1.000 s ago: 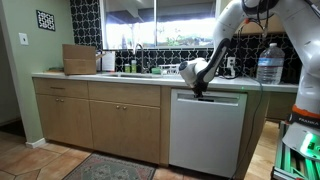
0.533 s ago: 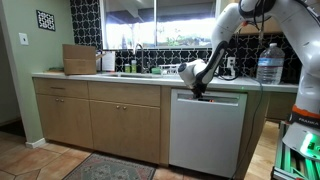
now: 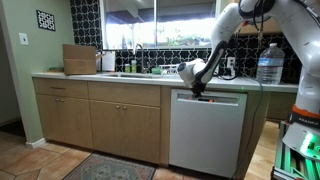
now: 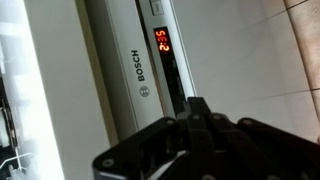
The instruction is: Push a button on the dishwasher
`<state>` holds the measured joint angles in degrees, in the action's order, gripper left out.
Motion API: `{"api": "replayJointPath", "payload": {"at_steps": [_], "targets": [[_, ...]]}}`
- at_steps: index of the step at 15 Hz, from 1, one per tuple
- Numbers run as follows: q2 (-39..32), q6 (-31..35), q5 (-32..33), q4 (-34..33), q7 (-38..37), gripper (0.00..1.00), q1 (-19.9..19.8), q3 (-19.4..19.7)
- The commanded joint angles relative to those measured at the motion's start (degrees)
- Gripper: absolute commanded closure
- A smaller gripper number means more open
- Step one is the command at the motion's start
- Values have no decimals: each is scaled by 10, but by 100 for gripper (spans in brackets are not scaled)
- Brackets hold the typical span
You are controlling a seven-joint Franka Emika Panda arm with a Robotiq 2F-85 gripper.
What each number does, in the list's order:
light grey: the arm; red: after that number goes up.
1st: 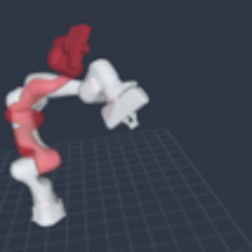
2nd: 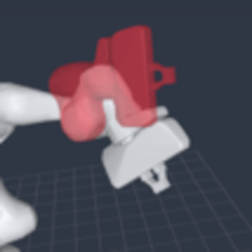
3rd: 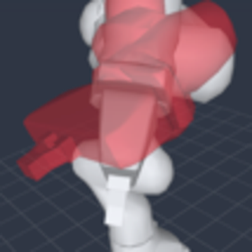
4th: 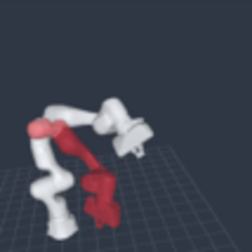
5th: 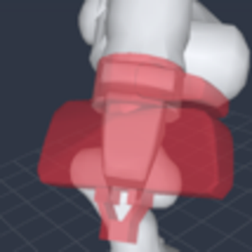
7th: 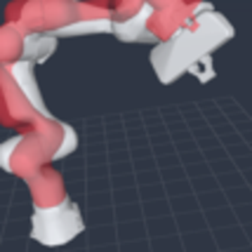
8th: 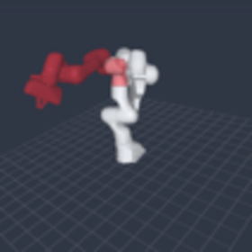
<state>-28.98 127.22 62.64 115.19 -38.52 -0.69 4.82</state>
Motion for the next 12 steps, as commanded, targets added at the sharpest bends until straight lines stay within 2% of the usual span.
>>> {"api": "replayJointPath", "payload": {"at_steps": [1,12], "targets": [[-22,-3,-7,-24,16,100,-2,3],[-74,0,9,-72,26,100,1,17]]}}
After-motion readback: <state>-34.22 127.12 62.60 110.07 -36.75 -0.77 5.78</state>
